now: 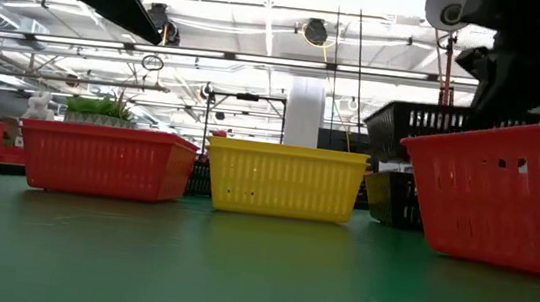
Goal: Stack baskets by color
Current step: Stack the bottom black bin on top of the black bin
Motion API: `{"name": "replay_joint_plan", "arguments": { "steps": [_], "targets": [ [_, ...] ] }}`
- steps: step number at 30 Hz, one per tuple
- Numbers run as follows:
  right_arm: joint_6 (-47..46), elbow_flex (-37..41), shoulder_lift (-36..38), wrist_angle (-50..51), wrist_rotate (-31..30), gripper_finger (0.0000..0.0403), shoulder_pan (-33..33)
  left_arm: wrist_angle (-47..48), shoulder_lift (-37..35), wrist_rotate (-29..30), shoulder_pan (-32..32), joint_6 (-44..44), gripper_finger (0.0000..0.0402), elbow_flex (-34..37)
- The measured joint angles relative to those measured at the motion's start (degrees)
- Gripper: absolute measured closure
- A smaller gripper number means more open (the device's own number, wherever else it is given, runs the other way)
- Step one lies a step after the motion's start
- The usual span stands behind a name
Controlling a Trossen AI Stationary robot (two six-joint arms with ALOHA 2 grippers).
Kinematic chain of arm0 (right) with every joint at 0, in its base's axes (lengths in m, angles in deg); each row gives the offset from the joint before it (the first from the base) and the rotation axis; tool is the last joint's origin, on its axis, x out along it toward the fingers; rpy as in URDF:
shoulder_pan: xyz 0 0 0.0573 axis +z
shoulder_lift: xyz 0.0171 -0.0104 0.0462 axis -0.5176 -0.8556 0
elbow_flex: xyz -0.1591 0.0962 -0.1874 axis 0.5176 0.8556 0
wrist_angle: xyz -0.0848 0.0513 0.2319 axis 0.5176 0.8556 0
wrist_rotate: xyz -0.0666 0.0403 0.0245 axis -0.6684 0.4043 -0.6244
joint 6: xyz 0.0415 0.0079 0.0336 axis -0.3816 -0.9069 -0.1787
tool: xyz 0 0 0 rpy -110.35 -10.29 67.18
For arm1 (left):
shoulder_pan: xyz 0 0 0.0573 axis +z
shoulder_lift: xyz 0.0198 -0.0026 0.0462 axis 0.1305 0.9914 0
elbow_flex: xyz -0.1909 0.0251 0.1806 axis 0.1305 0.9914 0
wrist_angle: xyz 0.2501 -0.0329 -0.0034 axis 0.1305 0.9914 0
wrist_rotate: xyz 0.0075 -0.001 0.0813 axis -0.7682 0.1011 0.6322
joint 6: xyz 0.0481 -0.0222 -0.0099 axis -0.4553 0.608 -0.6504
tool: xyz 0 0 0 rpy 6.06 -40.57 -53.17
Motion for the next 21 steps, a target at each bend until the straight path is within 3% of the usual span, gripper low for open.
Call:
{"name": "replay_joint_plan", "arguments": {
  "steps": [21],
  "targets": [
    [1.4,5.4,0.0,-8.2,-0.3,0.0393,0.0,0.0,0.0,0.0,0.0,-0.2,0.0273,0.0]
  ]
}}
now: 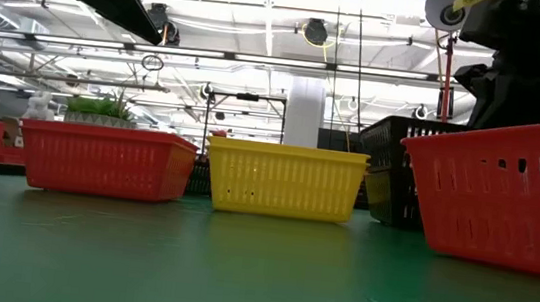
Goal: Stack baskets by color
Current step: Stack the bottom black bin on top of the black bin
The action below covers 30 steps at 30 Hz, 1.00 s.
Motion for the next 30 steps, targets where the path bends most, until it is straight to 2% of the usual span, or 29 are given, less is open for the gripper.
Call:
{"name": "replay_joint_plan", "arguments": {
  "steps": [18,24,30],
  "targets": [
    [-0.5,0.0,0.0,0.9,1.7,0.0386,-1.6,0.0,0.0,0.0,0.0,0.0,0.0273,0.0],
    [-1.4,0.0,0.0,1.3,1.6,0.0367,-1.6,0.0,0.0,0.0,0.0,0.0,0.0273,0.0],
    [-1.4,0.0,0.0,1.2,1.4,0.033,-1.9,0.0,0.0,0.0,0.0,0.1,0.0273,0.0]
  ]
}}
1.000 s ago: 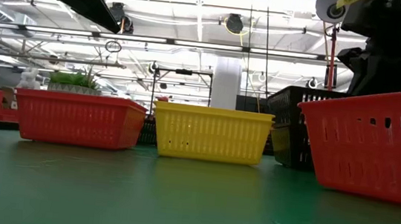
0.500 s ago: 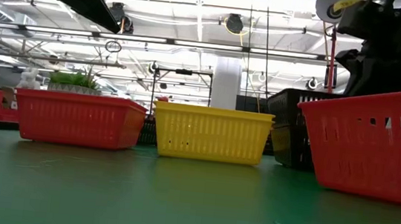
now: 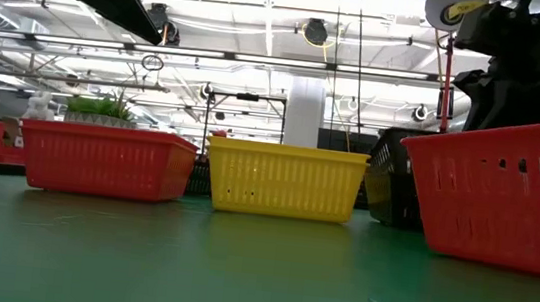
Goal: Stack baskets by color
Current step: Stack the bottom black bin on top of the black bin, then stack the red bin on top of the red bin
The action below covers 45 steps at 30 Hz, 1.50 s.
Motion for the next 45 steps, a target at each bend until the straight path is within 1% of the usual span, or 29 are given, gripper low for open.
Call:
{"name": "replay_joint_plan", "arguments": {
  "steps": [9,15,22,25,30,35,41,45],
  "targets": [
    [-2.3,0.0,0.0,-0.1,0.1,0.0269,0.0,0.0,0.0,0.0,0.0,0.0,0.0273,0.0],
    [-3.7,0.0,0.0,-0.5,0.1,0.0241,0.0,0.0,0.0,0.0,0.0,0.0,0.0273,0.0],
    [-5.5,-1.3,0.3,-2.9,0.5,0.0234,0.0,-0.1,0.0,0.0,0.0,0.1,0.0273,0.0],
    [-7.4,-2.9,0.3,-2.9,2.1,0.0234,0.1,-0.9,0.0,0.0,0.0,0.1,0.0273,0.0],
    [-11.7,-4.0,0.3,-4.8,1.3,0.0234,2.4,-3.6,0.0,0.0,0.2,-0.3,0.0273,0.0],
    [-16.6,-4.0,0.3,-7.7,-2.3,0.0234,7.2,-4.6,0.0,0.0,1.8,0.1,0.0273,0.0],
    [-18.5,-4.1,0.2,-11.1,-9.6,0.0234,14.8,-4.7,0.0,0.0,4.5,2.6,0.0273,0.0],
    [-19.1,-4.1,-0.8,-11.9,-14.1,0.0234,18.4,-4.7,0.0,-0.1,5.3,3.6,0.0273,0.0]
  ]
}}
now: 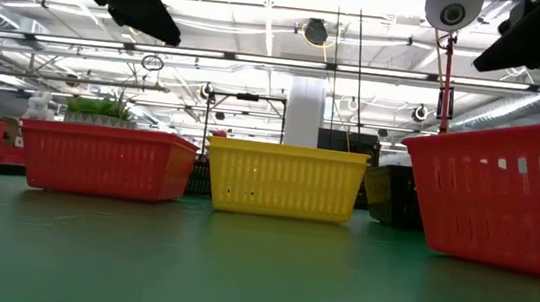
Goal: Stack baskets by color
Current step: Stack the red bin on top of the red bin
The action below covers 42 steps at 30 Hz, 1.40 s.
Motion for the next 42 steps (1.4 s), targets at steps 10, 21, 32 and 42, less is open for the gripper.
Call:
{"name": "replay_joint_plan", "arguments": {
  "steps": [10,21,32,42],
  "targets": [
    [0.5,0.0,-2.4,-1.5,3.4,0.0234,2.4,-1.4,0.6,-0.1,0.4,0.8,0.0273,0.0],
    [-2.2,0.0,-2.5,-2.9,6.3,0.0234,3.1,-1.2,0.6,-0.5,1.5,0.2,0.0273,0.0],
    [1.2,-1.8,-2.5,-2.8,6.1,0.0234,-2.2,-1.2,0.6,-0.6,1.5,0.2,0.0273,0.0],
    [-0.7,-6.2,-7.4,0.0,17.7,0.0234,0.3,-1.2,0.6,-0.6,1.5,-0.6,0.0273,0.0]
  ]
}}
